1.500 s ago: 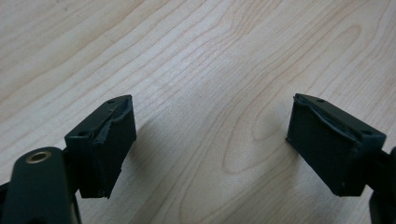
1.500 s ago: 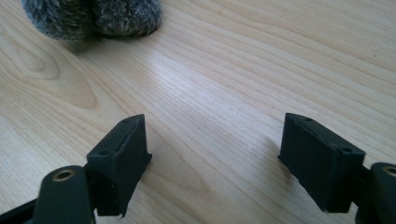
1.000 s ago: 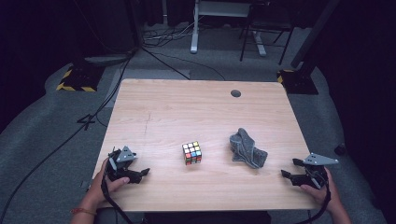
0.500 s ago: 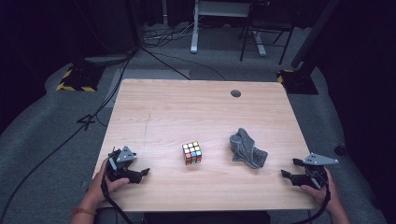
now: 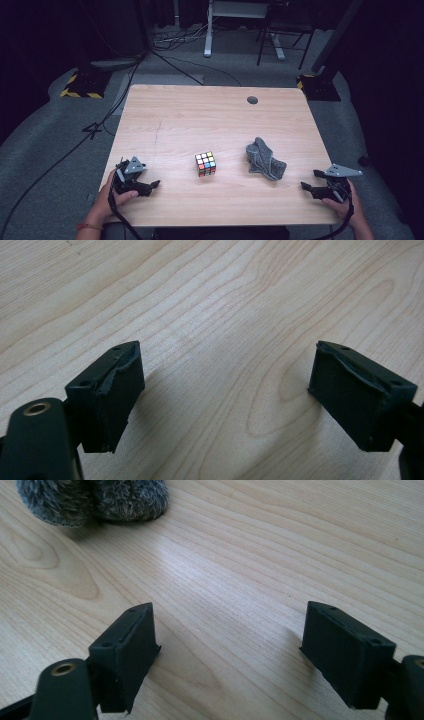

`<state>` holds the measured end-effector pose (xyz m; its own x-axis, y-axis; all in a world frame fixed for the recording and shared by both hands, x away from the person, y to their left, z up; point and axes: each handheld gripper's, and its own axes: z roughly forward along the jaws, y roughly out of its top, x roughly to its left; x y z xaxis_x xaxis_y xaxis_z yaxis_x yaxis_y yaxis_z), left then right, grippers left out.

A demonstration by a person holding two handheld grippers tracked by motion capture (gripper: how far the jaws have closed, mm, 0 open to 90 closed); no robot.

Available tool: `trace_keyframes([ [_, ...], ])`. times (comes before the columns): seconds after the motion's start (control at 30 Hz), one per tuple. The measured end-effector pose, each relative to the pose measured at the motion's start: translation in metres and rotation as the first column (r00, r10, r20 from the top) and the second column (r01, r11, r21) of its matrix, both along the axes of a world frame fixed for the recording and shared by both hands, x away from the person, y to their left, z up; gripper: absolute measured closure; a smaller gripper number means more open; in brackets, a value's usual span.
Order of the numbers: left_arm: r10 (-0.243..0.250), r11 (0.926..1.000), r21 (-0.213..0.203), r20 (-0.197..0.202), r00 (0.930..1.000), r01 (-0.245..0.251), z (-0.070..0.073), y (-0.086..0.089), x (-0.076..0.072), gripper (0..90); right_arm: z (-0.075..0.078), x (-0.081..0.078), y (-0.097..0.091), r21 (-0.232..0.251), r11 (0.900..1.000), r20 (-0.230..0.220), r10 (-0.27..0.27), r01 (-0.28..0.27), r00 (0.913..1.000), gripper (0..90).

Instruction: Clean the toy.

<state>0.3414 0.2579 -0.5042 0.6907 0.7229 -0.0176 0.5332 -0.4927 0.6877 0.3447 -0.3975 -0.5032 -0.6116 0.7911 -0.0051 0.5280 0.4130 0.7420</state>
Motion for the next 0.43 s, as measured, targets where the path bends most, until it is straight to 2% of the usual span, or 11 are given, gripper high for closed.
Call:
trace_keyframes([
  [0.43,0.001,1.0,0.007,0.006,1.0,-0.001,0.0002,0.0007,0.0007,14.9,0.0,-0.0001,0.0001,-0.001,1.0,0.001,0.0,0.0,1.0,21.6],
])
